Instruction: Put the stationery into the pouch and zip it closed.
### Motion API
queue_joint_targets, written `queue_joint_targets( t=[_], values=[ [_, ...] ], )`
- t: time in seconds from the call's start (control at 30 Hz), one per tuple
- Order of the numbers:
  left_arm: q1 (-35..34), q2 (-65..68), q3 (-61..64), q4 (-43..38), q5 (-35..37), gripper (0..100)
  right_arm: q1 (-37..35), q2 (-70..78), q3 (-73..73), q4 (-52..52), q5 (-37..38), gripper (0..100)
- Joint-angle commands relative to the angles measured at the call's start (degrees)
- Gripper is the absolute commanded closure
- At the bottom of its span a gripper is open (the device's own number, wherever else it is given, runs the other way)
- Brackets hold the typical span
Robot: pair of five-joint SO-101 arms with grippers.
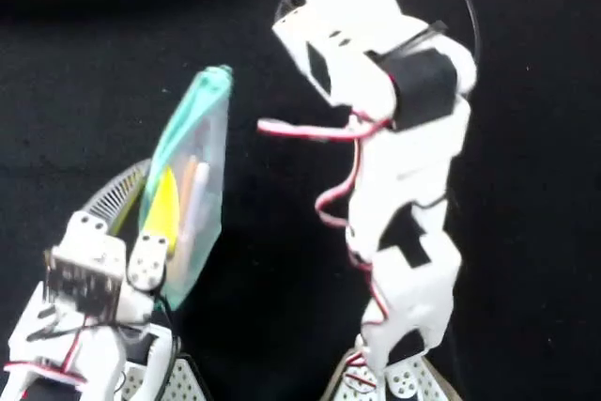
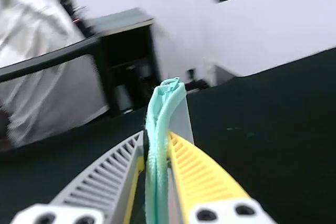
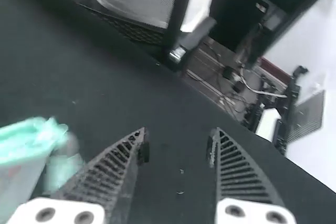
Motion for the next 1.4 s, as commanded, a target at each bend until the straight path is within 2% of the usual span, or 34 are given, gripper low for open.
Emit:
queue_joint_targets(
  t=[0.0, 0.1, 0.23, 0.47, 0.57, 0.67, 0.9, 1.03, 1.2, 1.37],
  values=[
    [-5.7, 8.7, -1.3, -3.7, -0.8, 97, -1.8, -14.6, 14.5, 0.4, -1.2, 78.1],
    [-8.1, 18.5, -2.2, -5.9, -0.6, 97, -1.3, -28.7, 33.0, 0.2, -1.1, 74.7],
    [-10.2, 31.2, -8.2, -8.0, -0.4, 97, 1.5, -45.9, 59.7, -1.6, 0.2, 76.3],
    [-15.3, 47.7, -32.7, 0.1, -0.8, 97, 15.9, -75.1, 102.6, -14.8, 0.2, 81.5],
    [-15.0, 54.1, -41.6, 6.1, -0.8, 97, 20.1, -86.8, 119.2, -20.8, 0.2, 88.0],
    [-11.1, 60.1, -44.4, 9.1, -0.8, 97, 21.2, -96.4, 132.4, -24.9, 0.2, 99.2],
    [-6.7, 68.0, -49.8, 9.1, -0.4, 97, 22.2, -106.9, 152.9, -34.2, 3.8, 98.5],
    [0.3, 72.3, -45.4, 8.7, -0.8, 97, 22.1, -109.0, 160.6, -40.9, 3.2, 98.5],
    [9.9, 76.7, -38.8, 5.5, -0.9, 97, 22.2, -111.6, 166.5, -46.0, -3.6, 98.5],
    [13.5, 78.2, -36.1, -0.6, -0.9, 97, 22.2, -116.5, 171.6, -46.9, -4.7, 98.5]
  ],
)
